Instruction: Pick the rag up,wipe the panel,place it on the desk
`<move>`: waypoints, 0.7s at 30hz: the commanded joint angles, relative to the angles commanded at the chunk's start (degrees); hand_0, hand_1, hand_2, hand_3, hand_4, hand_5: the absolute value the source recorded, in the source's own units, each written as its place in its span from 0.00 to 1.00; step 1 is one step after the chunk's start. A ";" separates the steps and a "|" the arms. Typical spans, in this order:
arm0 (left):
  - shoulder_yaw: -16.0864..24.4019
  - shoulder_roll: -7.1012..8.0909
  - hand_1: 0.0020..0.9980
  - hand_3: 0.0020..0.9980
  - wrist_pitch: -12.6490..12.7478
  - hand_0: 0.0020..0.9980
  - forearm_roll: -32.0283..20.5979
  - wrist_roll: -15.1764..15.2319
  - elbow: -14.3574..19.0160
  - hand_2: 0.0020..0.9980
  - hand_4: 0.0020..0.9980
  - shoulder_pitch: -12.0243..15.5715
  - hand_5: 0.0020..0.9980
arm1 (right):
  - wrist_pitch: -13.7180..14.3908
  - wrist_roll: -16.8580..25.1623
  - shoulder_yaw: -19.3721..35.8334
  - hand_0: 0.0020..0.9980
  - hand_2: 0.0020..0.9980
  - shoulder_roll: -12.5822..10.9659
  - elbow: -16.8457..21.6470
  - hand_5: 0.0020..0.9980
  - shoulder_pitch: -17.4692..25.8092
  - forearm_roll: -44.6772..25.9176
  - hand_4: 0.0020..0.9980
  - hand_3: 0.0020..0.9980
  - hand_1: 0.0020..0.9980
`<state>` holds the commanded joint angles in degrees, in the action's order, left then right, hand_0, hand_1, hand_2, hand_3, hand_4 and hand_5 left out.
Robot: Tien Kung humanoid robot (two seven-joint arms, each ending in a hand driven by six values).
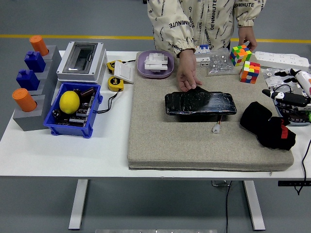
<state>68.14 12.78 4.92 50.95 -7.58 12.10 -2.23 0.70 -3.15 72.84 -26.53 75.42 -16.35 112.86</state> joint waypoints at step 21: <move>0.19 0.06 0.66 0.58 0.05 0.65 -0.03 0.03 0.09 0.70 0.68 -0.13 0.45 | -0.70 -0.91 -0.70 0.84 0.85 2.26 -3.05 0.69 0.73 12.94 1.00 0.85 0.76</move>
<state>68.33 12.84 4.97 50.92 -7.54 12.19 -2.36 0.00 -4.06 72.14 -24.26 72.37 -15.62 125.80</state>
